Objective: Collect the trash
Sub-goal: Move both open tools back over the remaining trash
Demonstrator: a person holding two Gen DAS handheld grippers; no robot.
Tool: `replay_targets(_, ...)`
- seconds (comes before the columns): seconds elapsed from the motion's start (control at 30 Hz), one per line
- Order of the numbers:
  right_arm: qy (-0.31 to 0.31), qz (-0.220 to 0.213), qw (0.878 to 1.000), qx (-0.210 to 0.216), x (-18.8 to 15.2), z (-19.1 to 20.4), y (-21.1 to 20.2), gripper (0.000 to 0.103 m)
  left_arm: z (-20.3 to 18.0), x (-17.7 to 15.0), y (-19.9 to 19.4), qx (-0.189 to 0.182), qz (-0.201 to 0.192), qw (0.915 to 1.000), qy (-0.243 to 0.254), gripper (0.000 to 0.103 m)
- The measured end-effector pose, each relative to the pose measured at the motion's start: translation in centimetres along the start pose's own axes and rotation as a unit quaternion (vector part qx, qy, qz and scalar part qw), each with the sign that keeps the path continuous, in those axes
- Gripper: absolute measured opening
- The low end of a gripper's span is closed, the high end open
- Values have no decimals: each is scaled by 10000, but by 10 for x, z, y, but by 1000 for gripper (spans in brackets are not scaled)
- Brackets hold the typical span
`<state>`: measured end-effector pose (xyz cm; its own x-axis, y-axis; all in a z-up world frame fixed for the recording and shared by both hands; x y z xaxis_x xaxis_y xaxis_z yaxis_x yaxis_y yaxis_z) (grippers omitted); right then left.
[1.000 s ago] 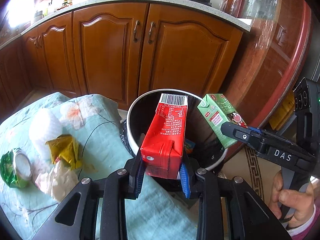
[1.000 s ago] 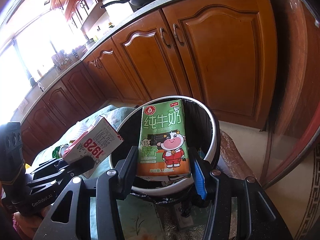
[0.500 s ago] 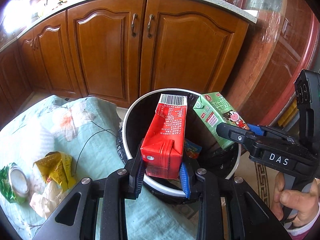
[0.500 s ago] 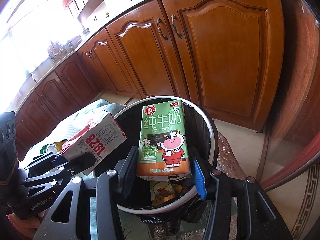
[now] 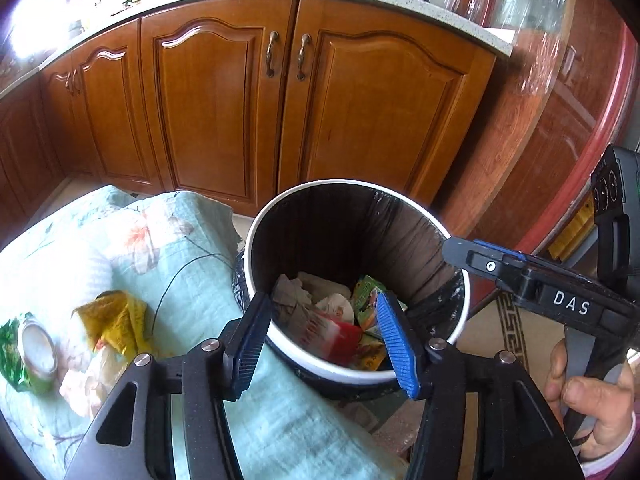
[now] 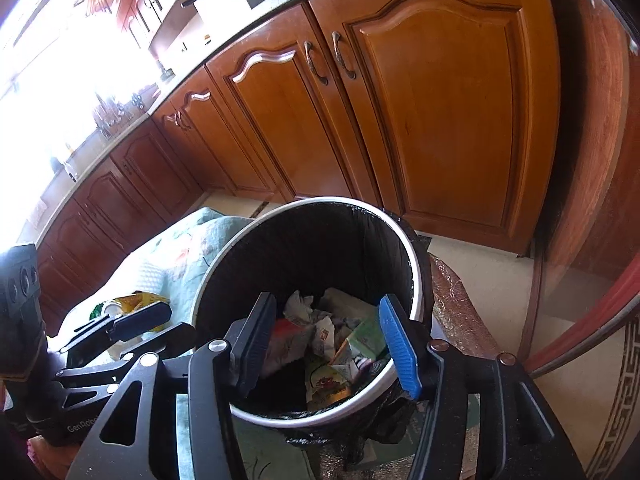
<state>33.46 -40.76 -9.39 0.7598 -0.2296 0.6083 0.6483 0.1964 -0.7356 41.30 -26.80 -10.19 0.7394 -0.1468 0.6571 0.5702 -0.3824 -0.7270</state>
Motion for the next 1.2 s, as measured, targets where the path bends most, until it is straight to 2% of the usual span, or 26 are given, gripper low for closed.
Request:
replay_targets(0.07,29,-106,9999,36,-2,3,-9,59,4,-8,-13,-86,-100,9998,-119,58)
replay_targets(0.17,107,-247,9996,114,-10,9,-20,70,12,-24,-35,-116,-273,9991,-295,67)
replay_targets(0.23,163,-296,9993,181,-18,14,-26,77,18,-39,-52,-103,-382,9985,-376,68)
replay_targets(0.37,275,-236,9984,444,-43,34,-28,83,38,-68,-81,-38,-469,9969,-638,72)
replay_targets(0.43,295,-189,9981,512,-55,45,-28,89,51,-83,-93,44,-487,9957,-782,72)
replay_targets(0.77,-183,-121,9968,773,-91,114,-25,91,108,-130,-142,360,-498,9878,-1427,72)
replay_targets(1.07,-421,-69,9927,1126,-103,160,-8,91,138,-149,-167,520,-567,9821,-1717,72)
replay_targets(1.2,-559,62,9921,1120,-104,175,1,91,149,-149,-174,589,-607,9798,-1814,72)
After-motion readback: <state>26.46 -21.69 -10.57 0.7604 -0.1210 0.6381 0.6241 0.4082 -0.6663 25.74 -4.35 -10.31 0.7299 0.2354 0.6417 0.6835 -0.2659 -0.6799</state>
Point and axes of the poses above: each gripper's, at about its wrist camera, not at the fingertips, and y roughly the way its jaws point, z to its left, x to its top, the point moved 7 cm from there along y, roughly the way its jaws point, and after that the axes turned 2 degrees about -y, right-handed, at the moved point
